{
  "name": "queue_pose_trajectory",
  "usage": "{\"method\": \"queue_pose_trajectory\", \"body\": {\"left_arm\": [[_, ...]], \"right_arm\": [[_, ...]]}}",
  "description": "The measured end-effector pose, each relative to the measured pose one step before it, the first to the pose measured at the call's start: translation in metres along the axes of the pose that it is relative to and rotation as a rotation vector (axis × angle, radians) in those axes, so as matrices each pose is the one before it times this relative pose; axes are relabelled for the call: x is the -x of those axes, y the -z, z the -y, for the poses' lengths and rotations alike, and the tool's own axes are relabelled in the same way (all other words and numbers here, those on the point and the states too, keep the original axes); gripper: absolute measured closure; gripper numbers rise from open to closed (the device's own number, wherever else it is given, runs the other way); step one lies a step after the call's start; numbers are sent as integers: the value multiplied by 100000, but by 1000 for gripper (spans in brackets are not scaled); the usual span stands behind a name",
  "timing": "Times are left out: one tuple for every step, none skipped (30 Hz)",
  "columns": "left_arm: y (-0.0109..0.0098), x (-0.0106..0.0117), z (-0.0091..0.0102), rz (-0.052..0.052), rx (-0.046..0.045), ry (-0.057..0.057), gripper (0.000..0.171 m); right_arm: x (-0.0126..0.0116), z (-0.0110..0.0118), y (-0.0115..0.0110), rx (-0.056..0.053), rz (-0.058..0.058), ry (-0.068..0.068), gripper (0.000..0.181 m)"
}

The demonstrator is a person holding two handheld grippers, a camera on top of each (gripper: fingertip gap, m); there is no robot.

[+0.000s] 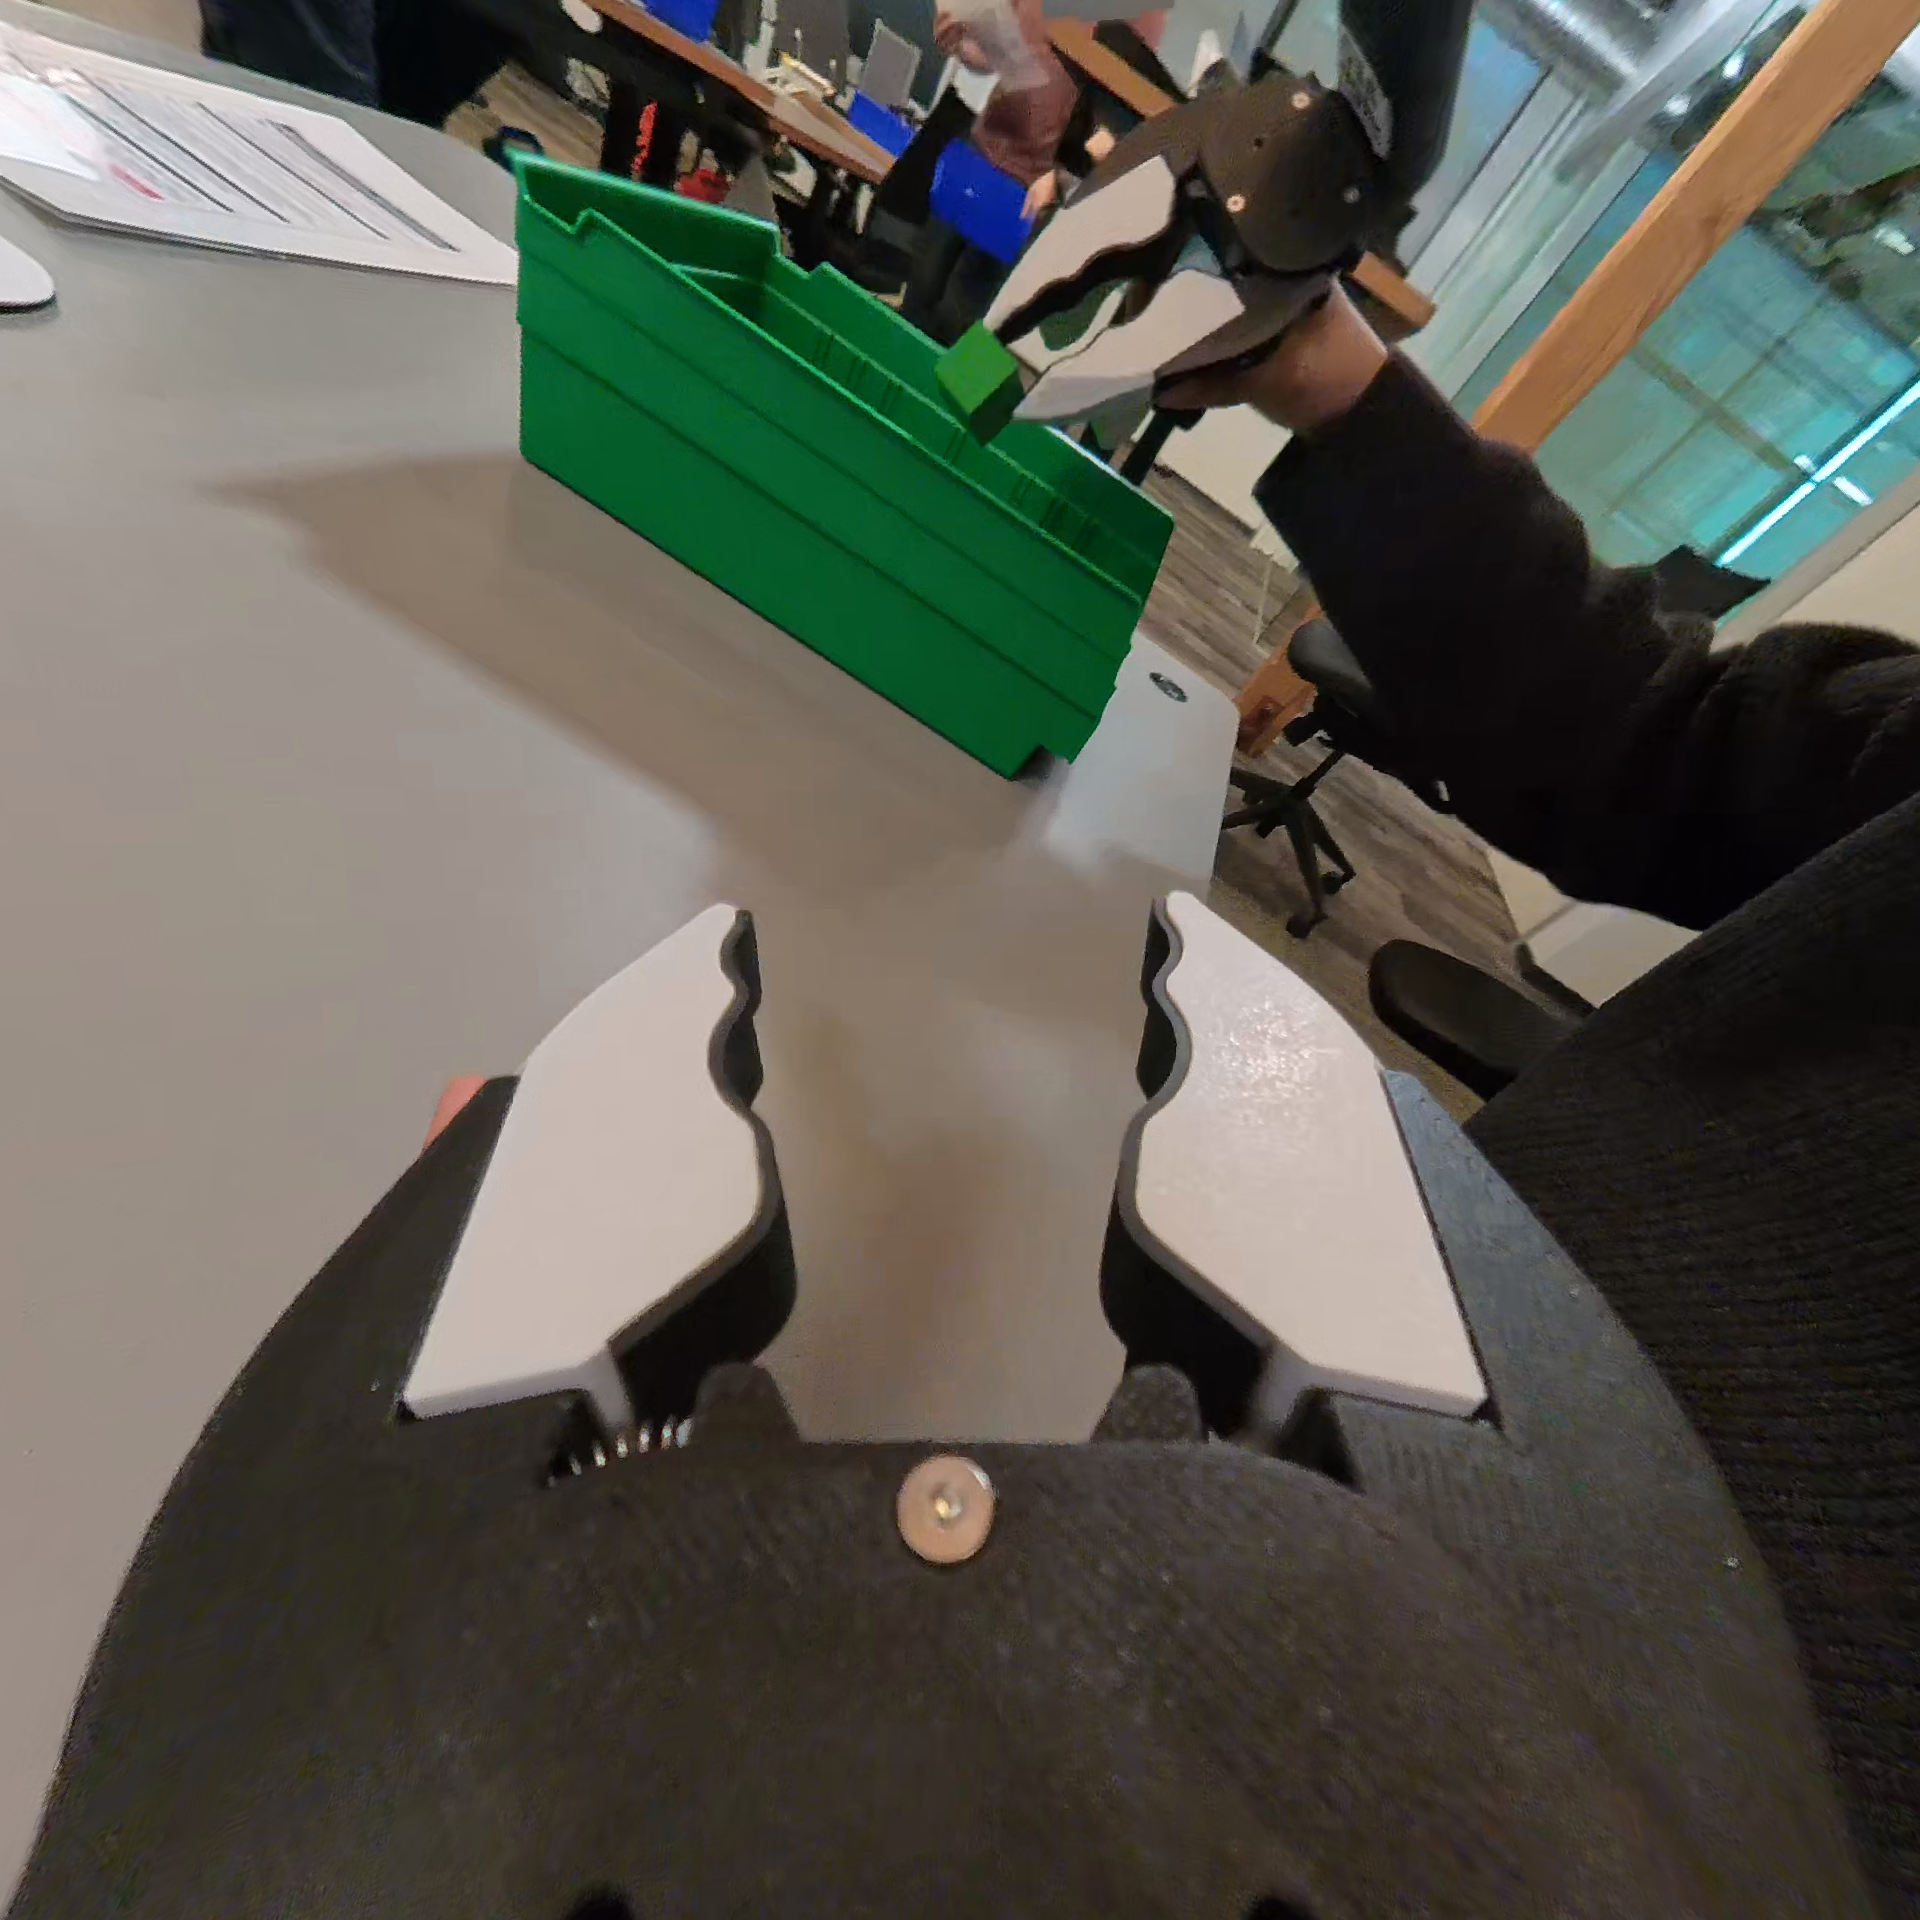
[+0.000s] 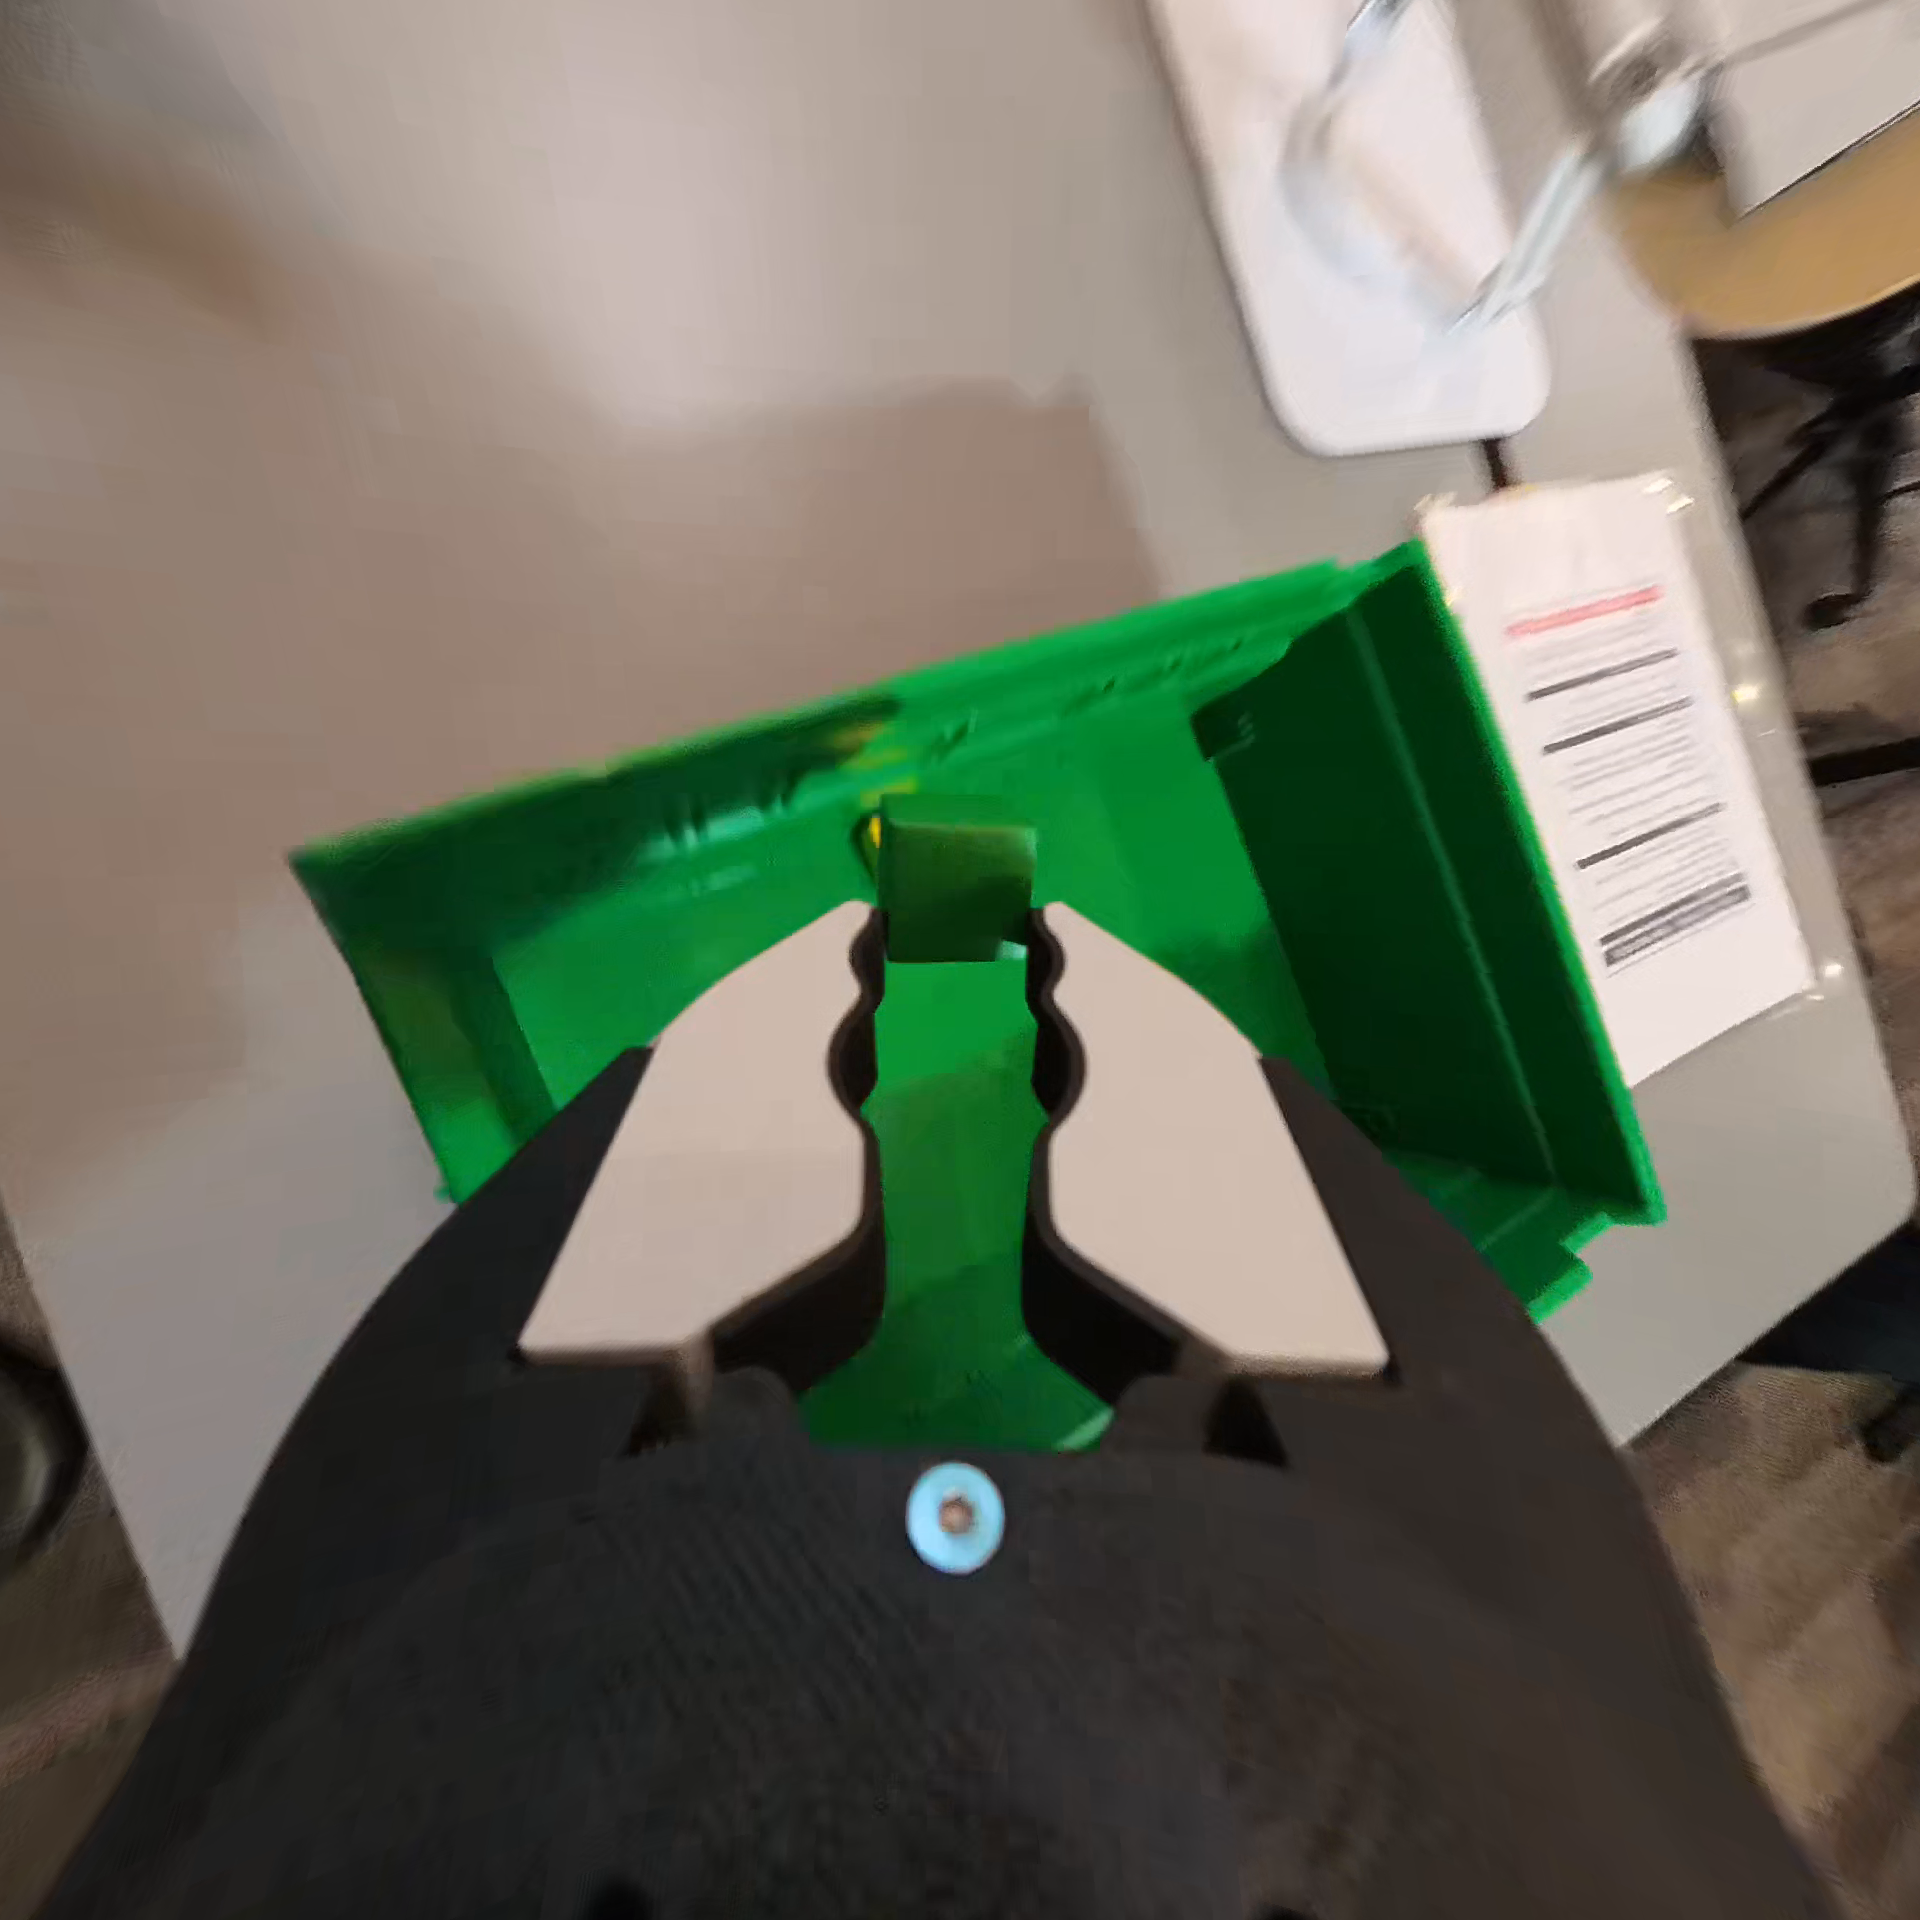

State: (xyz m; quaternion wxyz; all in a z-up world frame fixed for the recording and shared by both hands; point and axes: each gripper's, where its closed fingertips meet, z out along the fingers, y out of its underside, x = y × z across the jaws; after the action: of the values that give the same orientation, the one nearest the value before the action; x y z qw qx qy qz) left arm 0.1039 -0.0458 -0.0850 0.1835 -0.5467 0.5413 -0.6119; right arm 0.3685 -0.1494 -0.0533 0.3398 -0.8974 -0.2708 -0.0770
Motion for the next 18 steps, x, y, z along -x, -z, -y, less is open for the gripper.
{"method": "queue_pose_trajectory", "body": {"left_arm": [[-69,33,-193,1440,298,370,100],[-18,-32,-156,866,-71,715,100],[17,-61,-97,649,-398,892,100],[48,-22,-21,809,-679,1072,100],[70,-11,12,804,-836,1135,100],[72,9,46,714,-1036,1251,100],[80,-21,46,512,-1053,1309,101],[65,-9,12,424,-671,1371,101],[52,-37,-36,125,-279,1334,101],[35,-57,-57,-48,51,1061,101],[35,2,-74,290,417,619,101],[31,59,-81,598,706,137,101],[11,62,-70,498,802,-257,101],[-16,90,-71,550,928,-424,101],[-46,125,-100,647,1181,-441,101],[-65,119,-137,322,1255,-402,101],[-103,110,-177,23,1200,-235,101],[-121,126,-245,-130,1279,184,101]], "right_arm": [[-18,-1169,-794,5804,4094,3271,154],[-11,-901,-838,4833,3893,2612,154],[122,-559,-844,3071,4611,2335,154],[247,-388,-855,2362,5437,1798,154],[32,-438,-830,2899,4131,1466,154],[-175,-623,-825,3980,2554,1937,154],[-156,-676,-791,4351,2279,2078,154],[-154,-558,-733,3405,1920,1731,154],[-108,-399,-660,2301,1889,1216,154],[-83,-273,-563,1412,1771,789,154],[-91,-163,-440,801,1328,488,154],[-129,-49,-323,121,679,322,154],[-137,45,-193,-327,285,260,154],[-127,111,-105,-647,125,270,154],[-108,170,-44,-859,136,105,154],[-84,128,-32,-548,240,-27,154],[-65,48,-37,-69,437,-180,154],[-28,37,-3,-129,573,-73,154]]}}
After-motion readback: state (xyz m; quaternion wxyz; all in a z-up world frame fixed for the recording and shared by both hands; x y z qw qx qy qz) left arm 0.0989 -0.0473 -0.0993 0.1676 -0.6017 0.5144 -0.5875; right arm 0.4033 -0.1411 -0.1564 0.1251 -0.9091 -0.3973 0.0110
